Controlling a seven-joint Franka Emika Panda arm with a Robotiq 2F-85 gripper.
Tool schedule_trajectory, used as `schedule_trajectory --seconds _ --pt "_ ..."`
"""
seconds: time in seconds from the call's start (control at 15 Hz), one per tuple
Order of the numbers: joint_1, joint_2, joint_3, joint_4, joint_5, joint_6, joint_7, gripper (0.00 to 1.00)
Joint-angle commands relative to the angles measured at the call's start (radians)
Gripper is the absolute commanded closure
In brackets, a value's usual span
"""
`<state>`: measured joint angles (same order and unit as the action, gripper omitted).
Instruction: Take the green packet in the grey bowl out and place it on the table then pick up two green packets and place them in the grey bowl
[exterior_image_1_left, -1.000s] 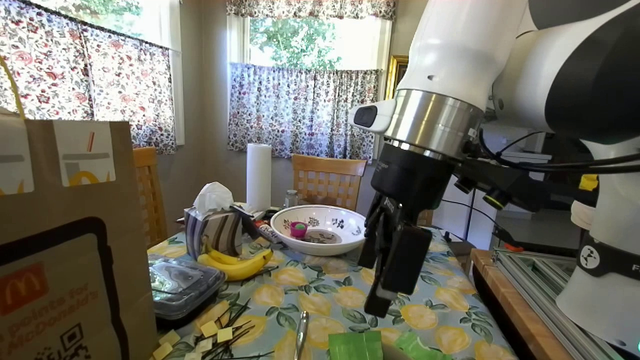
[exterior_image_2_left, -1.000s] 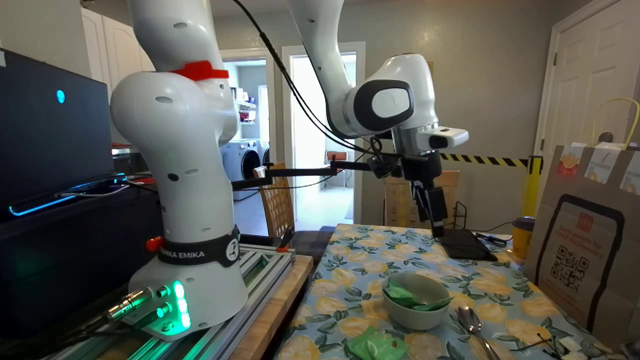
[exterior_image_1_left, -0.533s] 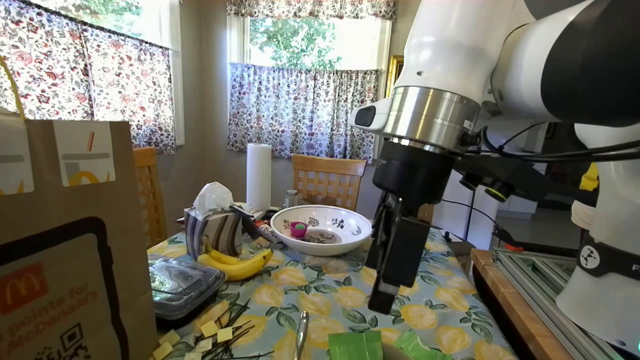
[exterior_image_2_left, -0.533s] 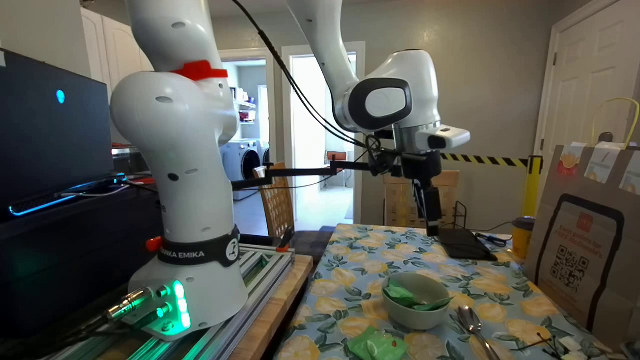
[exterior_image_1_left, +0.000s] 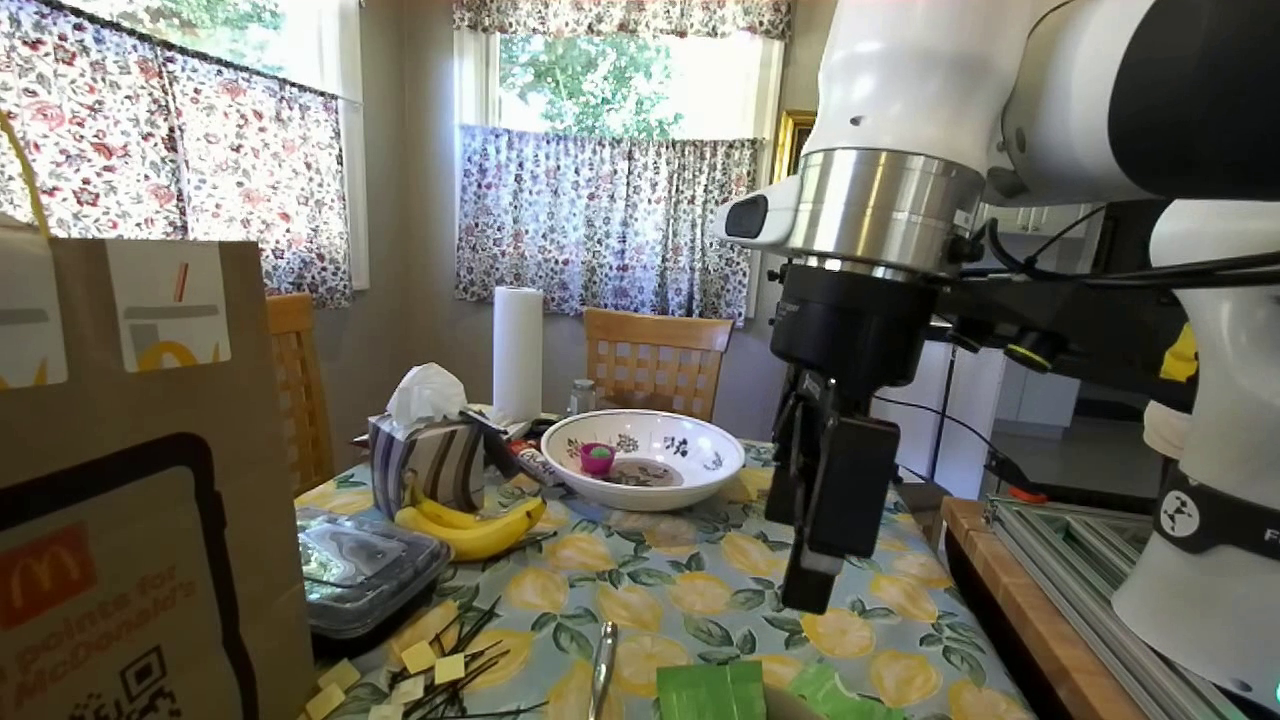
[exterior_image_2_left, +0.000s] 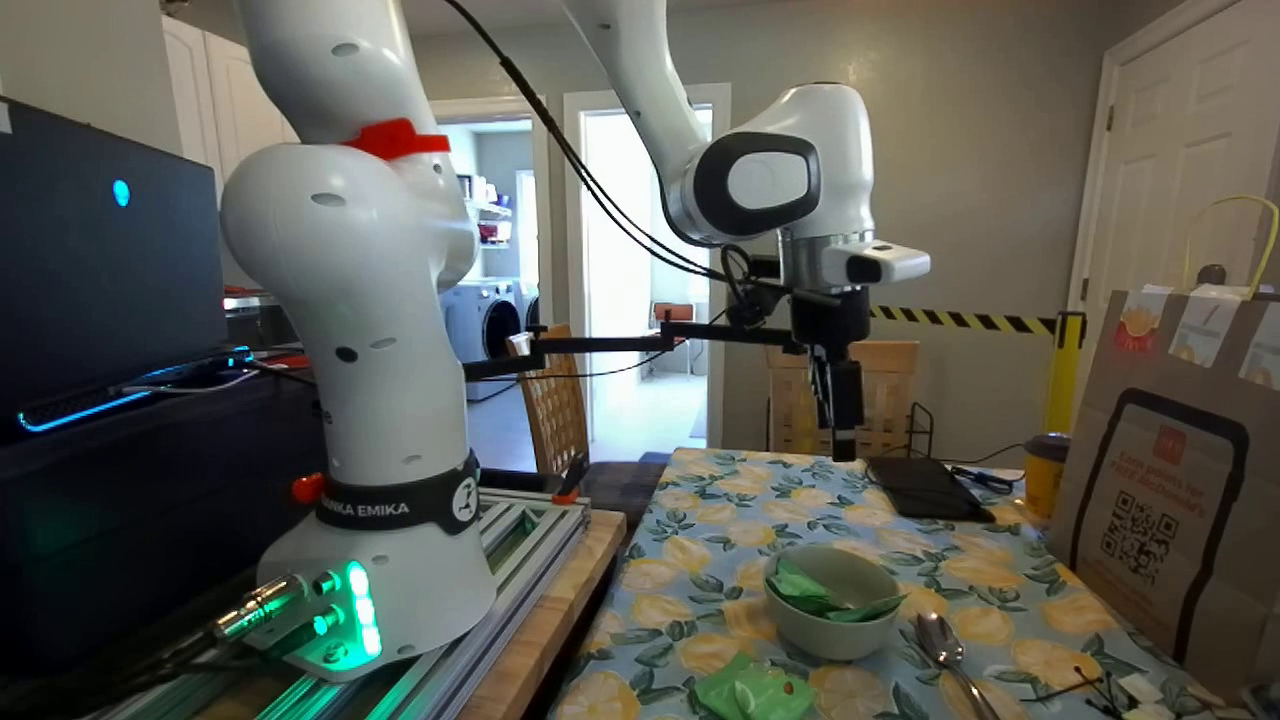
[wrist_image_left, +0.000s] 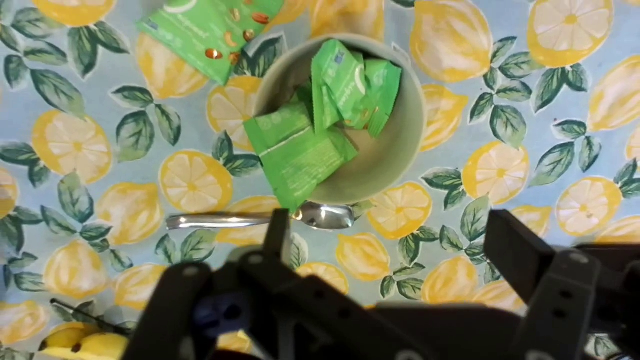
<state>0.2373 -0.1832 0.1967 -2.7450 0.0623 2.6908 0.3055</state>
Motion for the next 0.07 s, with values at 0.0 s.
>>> schedule_trajectory --seconds 0.0 --pt "-0.015 -0.006 0.017 0.000 0.007 -0.005 -0.006 0.00"
